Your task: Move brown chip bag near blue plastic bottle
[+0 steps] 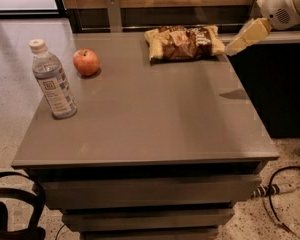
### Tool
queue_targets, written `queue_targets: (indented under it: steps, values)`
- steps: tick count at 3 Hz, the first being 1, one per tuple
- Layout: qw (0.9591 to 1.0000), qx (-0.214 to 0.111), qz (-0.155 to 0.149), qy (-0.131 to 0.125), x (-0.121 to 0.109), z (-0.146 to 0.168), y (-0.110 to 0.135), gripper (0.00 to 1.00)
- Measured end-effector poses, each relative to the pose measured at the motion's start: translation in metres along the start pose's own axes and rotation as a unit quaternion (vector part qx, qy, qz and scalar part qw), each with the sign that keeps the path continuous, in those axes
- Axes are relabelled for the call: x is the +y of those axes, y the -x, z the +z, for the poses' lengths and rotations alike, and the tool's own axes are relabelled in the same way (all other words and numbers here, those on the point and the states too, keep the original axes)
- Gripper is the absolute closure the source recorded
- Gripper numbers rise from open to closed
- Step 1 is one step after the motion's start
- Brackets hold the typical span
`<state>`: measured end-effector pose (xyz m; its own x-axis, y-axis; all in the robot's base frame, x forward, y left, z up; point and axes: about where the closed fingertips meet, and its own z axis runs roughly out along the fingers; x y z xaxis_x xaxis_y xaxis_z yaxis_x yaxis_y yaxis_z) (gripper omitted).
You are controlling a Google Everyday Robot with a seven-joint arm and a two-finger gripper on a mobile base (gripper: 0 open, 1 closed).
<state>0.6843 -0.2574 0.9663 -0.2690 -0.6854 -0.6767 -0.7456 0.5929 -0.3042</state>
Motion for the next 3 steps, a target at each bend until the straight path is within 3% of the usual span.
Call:
queue_targets:
  steps: [1, 2, 3]
  values:
    - [0.9991, -0.036, 0.012, 0.020, -0.008, 0.049, 0.034, 0.00]
    - [0.9991, -0.036, 0.012, 0.020, -0.008, 0.049, 0.034, 0.00]
    - [0.9994, -0.023, 0.003, 0.027, -0.007, 0.075, 0.050, 0.00]
